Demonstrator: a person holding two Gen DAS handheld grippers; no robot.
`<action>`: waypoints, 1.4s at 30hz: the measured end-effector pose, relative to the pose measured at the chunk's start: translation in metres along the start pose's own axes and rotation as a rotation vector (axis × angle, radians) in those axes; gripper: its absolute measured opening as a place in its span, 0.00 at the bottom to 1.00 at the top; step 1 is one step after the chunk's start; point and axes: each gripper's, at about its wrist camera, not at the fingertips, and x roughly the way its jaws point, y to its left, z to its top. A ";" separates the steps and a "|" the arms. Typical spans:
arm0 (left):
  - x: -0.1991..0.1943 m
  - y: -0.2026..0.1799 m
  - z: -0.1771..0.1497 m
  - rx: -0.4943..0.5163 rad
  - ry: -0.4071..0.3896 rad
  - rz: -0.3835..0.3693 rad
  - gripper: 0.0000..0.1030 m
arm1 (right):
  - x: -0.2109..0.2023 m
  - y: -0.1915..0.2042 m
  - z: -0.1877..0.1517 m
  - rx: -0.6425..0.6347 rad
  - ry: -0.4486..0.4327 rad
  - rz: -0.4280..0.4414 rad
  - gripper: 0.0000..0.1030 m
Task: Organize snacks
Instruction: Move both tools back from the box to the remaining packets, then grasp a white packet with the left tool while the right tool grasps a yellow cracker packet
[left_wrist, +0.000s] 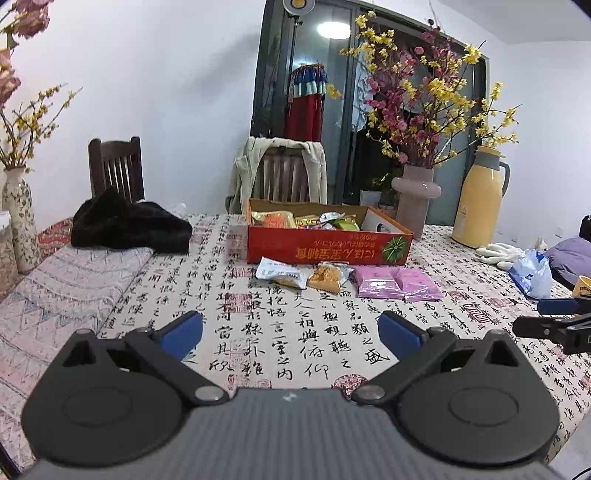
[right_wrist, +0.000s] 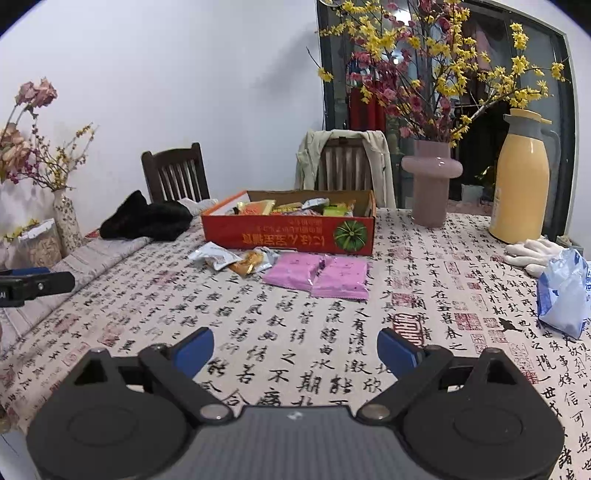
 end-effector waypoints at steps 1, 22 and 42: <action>0.000 0.000 0.000 0.006 -0.003 0.002 1.00 | 0.001 0.001 0.000 -0.002 0.001 0.004 0.93; 0.050 0.022 0.056 0.030 0.007 -0.013 1.00 | 0.030 -0.015 0.078 0.059 -0.016 0.087 0.92; 0.254 0.033 0.061 -0.076 0.326 -0.181 0.85 | 0.258 0.019 0.121 0.054 0.216 0.152 0.55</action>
